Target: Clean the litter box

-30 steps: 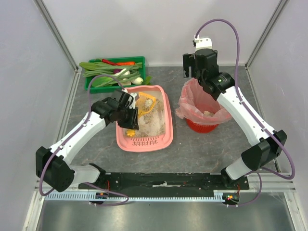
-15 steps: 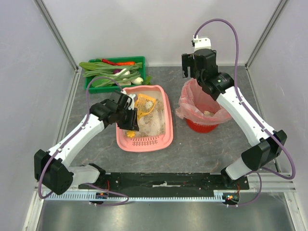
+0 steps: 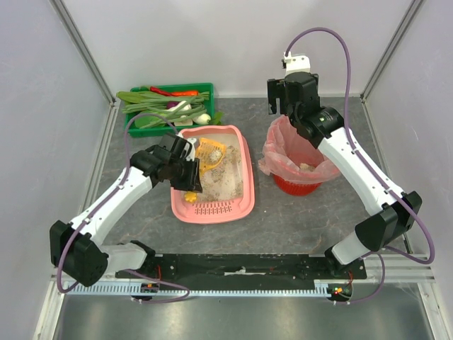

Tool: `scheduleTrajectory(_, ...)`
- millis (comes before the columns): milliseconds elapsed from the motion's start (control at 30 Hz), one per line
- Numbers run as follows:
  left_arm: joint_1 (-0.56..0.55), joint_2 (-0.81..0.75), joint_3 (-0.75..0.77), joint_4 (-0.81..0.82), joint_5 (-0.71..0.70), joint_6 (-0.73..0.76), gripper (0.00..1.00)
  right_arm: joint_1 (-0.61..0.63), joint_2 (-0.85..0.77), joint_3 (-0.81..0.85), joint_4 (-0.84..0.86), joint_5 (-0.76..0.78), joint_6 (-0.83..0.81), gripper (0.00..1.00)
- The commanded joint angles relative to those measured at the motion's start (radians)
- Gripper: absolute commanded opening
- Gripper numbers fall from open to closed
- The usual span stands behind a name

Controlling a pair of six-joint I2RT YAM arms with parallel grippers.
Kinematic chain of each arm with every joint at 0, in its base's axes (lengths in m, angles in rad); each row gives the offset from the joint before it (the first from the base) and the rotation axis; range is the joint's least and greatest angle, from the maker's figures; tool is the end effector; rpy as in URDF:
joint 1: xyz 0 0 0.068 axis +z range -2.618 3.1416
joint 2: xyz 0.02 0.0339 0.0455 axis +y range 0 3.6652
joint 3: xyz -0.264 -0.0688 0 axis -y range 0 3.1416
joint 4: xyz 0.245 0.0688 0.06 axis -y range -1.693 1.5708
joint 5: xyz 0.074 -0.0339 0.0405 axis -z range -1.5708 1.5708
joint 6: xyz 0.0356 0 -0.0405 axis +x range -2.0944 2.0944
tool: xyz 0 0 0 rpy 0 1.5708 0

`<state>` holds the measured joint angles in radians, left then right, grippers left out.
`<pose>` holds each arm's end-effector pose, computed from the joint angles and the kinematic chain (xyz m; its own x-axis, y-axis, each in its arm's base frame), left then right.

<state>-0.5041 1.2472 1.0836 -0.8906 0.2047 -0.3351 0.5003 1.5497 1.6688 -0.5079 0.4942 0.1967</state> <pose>0.2078 -0.1229 0.2884 -0.9034 0.1306 -0.4083 0.2793 0.9020 -0.3293 0.3135 0.1521 0.4262 -0.3335 0.0138 -0.9427 0.0286 0.9996 0.0045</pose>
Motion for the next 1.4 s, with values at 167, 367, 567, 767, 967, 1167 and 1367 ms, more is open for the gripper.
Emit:
scheduleTrajectory(167,0.009,0.004,0.078,0.018,0.02,0.053,0.02,0.009,-0.031,0.045,0.051,0.014,-0.026,0.93)
scheduleTrajectory(367,0.001,0.026,0.108,-0.012,-0.033,0.064,0.02,0.01,-0.04,0.031,0.055,0.023,-0.025,0.93)
scheduleTrajectory(567,0.001,0.041,0.144,-0.028,-0.045,0.041,0.02,0.012,-0.056,0.022,0.06,0.032,-0.02,0.93)
scheduleTrajectory(767,-0.039,0.067,0.243,-0.037,-0.102,0.038,0.02,0.006,-0.091,-0.014,0.081,0.063,0.013,0.93)
scheduleTrajectory(967,-0.083,0.156,0.442,-0.077,-0.162,0.056,0.02,-0.034,-0.145,-0.057,0.095,0.096,0.056,0.94)
scheduleTrajectory(1167,-0.151,0.294,0.639,-0.108,-0.172,0.031,0.02,-0.085,-0.237,-0.127,0.098,0.135,0.086,0.94)
scheduleTrajectory(1367,-0.243,0.47,0.864,-0.185,-0.2,0.038,0.02,-0.085,-0.352,-0.193,0.095,0.242,0.072,0.94)
